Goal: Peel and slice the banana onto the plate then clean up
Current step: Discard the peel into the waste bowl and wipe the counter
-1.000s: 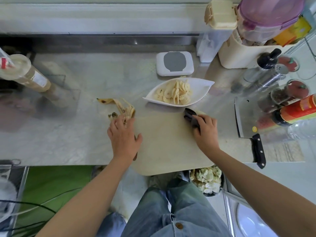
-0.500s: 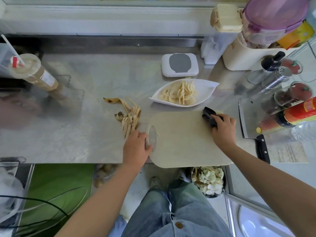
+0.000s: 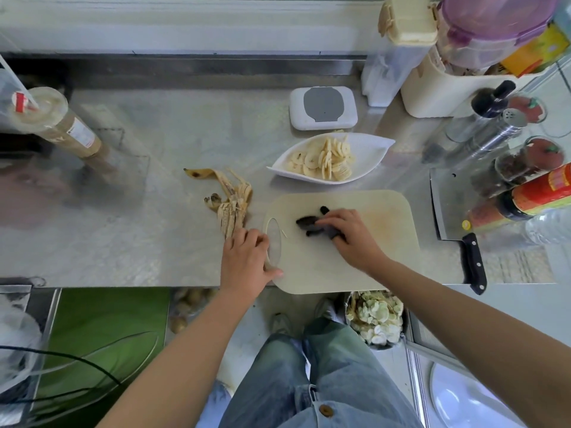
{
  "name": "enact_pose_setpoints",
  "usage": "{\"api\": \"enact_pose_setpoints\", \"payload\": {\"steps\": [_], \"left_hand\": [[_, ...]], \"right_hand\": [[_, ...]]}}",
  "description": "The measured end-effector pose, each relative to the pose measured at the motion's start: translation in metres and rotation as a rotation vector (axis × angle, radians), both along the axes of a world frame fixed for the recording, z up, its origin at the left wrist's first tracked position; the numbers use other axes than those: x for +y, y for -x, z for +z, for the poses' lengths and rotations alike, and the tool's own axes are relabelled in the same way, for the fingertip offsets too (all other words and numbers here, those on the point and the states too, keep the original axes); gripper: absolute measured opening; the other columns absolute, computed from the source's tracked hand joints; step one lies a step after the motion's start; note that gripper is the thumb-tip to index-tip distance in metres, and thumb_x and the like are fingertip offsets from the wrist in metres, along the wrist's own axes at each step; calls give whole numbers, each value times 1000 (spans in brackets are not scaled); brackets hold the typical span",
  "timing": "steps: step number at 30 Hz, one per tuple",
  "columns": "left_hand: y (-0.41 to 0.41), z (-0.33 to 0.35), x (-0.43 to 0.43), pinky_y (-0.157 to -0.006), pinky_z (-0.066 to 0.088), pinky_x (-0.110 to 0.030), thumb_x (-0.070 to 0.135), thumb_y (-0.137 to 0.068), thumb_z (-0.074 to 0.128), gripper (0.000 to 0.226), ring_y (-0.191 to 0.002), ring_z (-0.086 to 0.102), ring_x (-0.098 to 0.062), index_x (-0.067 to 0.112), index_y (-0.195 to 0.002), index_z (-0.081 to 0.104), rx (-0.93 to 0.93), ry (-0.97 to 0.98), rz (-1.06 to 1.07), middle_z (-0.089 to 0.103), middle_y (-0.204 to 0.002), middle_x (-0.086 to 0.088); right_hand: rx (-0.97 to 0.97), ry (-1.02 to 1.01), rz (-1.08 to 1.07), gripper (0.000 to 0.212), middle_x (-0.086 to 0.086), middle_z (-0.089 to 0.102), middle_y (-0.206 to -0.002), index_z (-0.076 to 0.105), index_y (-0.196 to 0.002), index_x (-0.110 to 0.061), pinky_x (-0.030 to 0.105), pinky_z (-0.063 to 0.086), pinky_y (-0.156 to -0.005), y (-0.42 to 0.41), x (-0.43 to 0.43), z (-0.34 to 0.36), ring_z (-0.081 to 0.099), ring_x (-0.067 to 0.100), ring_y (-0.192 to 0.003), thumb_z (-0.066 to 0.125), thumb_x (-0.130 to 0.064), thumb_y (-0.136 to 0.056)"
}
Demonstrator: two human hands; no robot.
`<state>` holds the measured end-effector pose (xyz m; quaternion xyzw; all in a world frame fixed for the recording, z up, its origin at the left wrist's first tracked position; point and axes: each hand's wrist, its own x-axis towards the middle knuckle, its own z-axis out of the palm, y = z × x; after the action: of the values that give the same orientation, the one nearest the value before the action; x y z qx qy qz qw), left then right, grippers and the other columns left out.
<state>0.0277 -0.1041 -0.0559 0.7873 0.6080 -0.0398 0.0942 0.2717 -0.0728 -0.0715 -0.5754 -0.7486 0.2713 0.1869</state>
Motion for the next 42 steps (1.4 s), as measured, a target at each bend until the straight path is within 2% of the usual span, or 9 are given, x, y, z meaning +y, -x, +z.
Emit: {"api": "enact_pose_setpoints", "payload": {"steps": [4, 9, 16, 22, 25, 29, 33, 37, 42], "left_hand": [[1, 2, -2, -90, 32, -35, 68, -63, 68, 74, -112, 40, -23, 21, -119, 59, 11, 0, 0, 51, -118, 4], [-1, 2, -2, -91, 29, -35, 66, -65, 68, 74, -114, 38, -23, 21, -123, 56, 30, 12, 11, 48, -121, 4], [-4, 5, -1, -90, 31, -34, 69, -66, 65, 73, -113, 37, -22, 21, -120, 54, 95, 9, -12, 47, -118, 4], [-20, 13, 2, -103, 29, -35, 66, -70, 63, 80, -122, 32, -23, 13, -127, 48, 128, -11, -37, 39, -129, -1], [-29, 12, 0, -112, 19, -38, 70, -75, 57, 101, -141, 14, -25, 8, -146, 23, 78, 65, -80, 21, -154, -5], [-30, 6, -6, -113, 16, -40, 78, -66, 58, 124, -144, 6, -28, 6, -151, 5, 167, 140, -124, 6, -159, -7], [-34, 6, -5, -116, 12, -42, 79, -66, 56, 125, -145, 3, -30, 4, -150, 2, 197, 141, -148, 4, -159, -8], [-32, 3, -8, -117, 12, -43, 79, -65, 56, 125, -145, 5, -30, 4, -151, 4, 147, 132, -106, 9, -159, -7], [-31, 1, -8, -116, 14, -44, 81, -67, 53, 121, -144, 7, -31, 7, -151, 6, 150, 112, -107, 10, -158, -4]], "right_hand": [[17, 0, -203, 48, 15, 57, -122, 63, -121, -7, 34, 33, -97, 23, 25, 1, 46, 36, -109, 47, 3, -77], [-14, 163, 95, 55, 1, 54, -132, 63, -124, -21, 40, 28, -98, 52, 12, -8, 39, 24, -122, 43, 3, -78], [-82, 335, 406, 31, -21, 58, -99, 76, -89, -23, 41, 29, -101, 3, -7, 6, 43, 7, -104, 52, -6, -83], [34, 119, 72, 45, -4, 68, -107, 75, -99, -19, 36, 36, -98, -6, 9, 20, 50, 18, -105, 46, 7, -77], [-40, 163, 157, 58, -4, 61, -125, 69, -114, -24, 41, 33, -100, 16, 8, 6, 47, 25, -115, 35, -3, -72], [-62, 195, 267, 43, -7, 64, -110, 76, -92, -20, 44, 36, -96, -12, -17, 0, 49, 22, -107, 39, -6, -76], [-78, 228, 220, 35, -19, 61, -91, 77, -78, -22, 42, 39, -95, -50, -31, 9, 49, 12, -95, 58, 7, -77], [30, 94, -106, 41, -3, 65, -112, 75, -101, -18, 31, 32, -101, -42, -24, 15, 48, 17, -107, 48, 6, -81], [-22, 238, 88, 37, -3, 65, -111, 75, -99, -17, 34, 36, -98, -37, -45, 12, 49, 21, -107, 48, -2, -80]]}}
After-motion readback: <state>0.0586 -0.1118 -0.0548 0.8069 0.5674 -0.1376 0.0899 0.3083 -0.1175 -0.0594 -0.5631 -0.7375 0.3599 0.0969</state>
